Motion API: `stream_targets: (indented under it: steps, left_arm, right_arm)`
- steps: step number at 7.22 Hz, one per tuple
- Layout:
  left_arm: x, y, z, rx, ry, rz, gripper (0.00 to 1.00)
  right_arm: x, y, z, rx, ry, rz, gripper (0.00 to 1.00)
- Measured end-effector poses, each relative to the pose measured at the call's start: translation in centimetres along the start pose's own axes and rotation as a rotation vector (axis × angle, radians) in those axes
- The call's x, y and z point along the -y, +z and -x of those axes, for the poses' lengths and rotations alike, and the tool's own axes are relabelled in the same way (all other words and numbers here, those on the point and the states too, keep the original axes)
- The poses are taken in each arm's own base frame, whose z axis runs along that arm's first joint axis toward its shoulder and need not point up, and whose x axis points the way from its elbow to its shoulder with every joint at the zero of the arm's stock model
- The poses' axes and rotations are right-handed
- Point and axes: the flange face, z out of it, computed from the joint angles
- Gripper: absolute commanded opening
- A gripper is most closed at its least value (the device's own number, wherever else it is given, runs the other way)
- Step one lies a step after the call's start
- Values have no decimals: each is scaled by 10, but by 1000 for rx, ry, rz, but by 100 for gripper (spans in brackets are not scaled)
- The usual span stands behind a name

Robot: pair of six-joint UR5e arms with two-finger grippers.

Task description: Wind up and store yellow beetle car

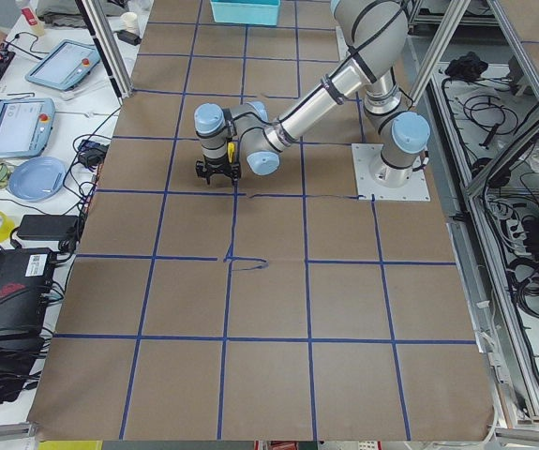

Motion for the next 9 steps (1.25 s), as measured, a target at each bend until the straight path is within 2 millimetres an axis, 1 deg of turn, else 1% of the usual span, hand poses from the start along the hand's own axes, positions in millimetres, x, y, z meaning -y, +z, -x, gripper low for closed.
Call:
stream_targets:
  steps: [2, 3, 4, 5, 6, 7, 8, 9]
  left_arm:
    - [3, -5, 1, 8, -10, -1, 88]
    - [15, -18, 2, 24, -58, -5, 88]
    - [38, -37, 4, 42, -134, -16, 88]
    - [70, -61, 4, 48, -230, -26, 88]
    - [106, -89, 2, 48, -361, -34, 89]
    - [141, -120, -2, 45, -514, -39, 100]
    - [174, -150, -9, 49, -706, -45, 100]
    - [197, -177, -19, 57, -858, -53, 100]
  right_arm:
    - [0, 0, 0, 0, 0, 0, 100]
    - [0, 0, 0, 1, 0, 0, 100]
    - [0, 0, 0, 0, 0, 0, 100]
    - [0, 0, 0, 0, -1, 1, 100]
    - [0, 1, 0, 1, 0, 1, 100]
    - [0, 1, 0, 1, 0, 1, 100]
    - [0, 1, 0, 1, 0, 1, 100]
    - [0, 1, 0, 1, 0, 2, 100]
